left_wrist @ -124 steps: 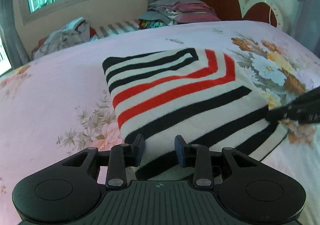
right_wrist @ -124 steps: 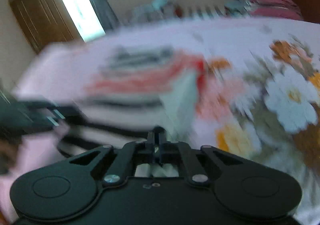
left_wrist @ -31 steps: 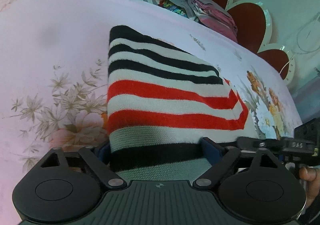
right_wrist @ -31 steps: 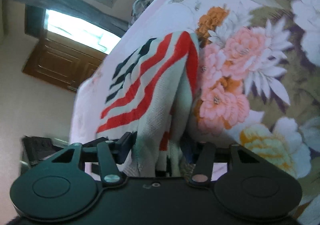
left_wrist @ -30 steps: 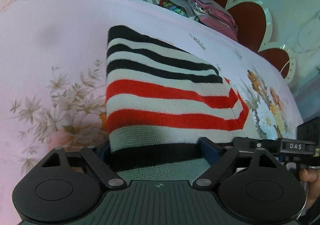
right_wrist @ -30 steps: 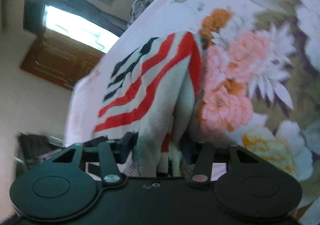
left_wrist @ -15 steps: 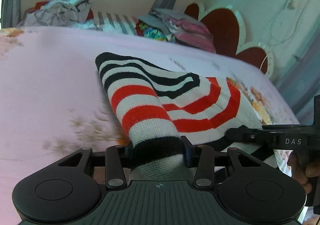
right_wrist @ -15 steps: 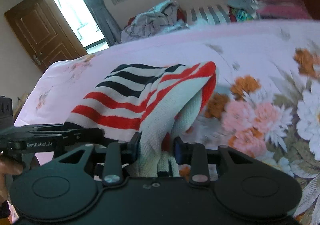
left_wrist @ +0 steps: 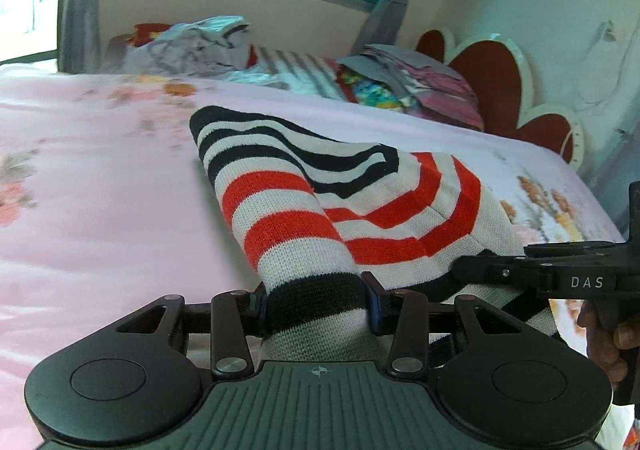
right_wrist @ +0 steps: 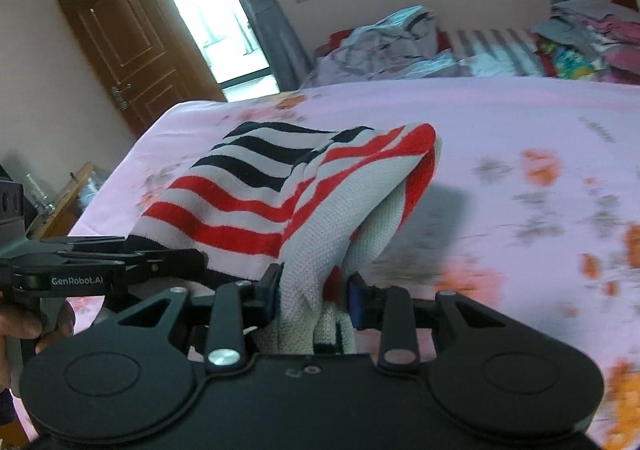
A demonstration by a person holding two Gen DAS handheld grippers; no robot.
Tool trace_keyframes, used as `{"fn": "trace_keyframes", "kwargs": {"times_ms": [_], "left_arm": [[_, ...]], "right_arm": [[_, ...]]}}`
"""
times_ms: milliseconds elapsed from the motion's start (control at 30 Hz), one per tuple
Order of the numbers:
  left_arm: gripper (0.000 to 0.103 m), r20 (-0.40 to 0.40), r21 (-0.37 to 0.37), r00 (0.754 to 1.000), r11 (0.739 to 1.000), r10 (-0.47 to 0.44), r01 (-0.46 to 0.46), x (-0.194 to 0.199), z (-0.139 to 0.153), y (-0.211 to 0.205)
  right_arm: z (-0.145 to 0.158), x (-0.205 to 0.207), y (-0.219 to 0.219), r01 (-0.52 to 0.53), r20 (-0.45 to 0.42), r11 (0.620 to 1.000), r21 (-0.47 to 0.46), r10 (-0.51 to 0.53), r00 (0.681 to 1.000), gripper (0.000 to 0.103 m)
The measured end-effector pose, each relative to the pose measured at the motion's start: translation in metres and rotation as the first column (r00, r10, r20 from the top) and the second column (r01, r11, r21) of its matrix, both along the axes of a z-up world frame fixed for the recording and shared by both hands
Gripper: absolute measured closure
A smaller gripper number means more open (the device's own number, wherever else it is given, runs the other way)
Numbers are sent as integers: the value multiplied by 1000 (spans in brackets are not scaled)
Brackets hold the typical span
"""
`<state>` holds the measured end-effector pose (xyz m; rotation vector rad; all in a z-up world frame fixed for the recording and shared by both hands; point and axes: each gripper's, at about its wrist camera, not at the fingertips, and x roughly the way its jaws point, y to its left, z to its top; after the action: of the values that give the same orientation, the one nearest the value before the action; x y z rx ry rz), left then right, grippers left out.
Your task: Fold small clothes
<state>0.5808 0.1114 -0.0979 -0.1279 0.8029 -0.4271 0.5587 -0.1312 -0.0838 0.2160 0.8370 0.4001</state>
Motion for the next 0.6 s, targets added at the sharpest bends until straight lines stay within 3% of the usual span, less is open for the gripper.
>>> {"fn": "trace_keyframes", "kwargs": {"times_ms": [267, 400, 600], "left_arm": [[60, -49, 7, 999, 1000, 15, -15, 8, -29, 34], [59, -68, -3, 998, 1000, 14, -14, 7, -49, 39], [51, -71, -47, 997, 999, 15, -18, 4, -65, 47]], "right_arm": [[-27, 11, 36, -11, -59, 1000, 29, 13, 998, 71], [-45, 11, 38, 3, -106, 1000, 23, -1, 994, 71], [-64, 11, 24, 56, -167, 995, 82, -42, 985, 71]]}}
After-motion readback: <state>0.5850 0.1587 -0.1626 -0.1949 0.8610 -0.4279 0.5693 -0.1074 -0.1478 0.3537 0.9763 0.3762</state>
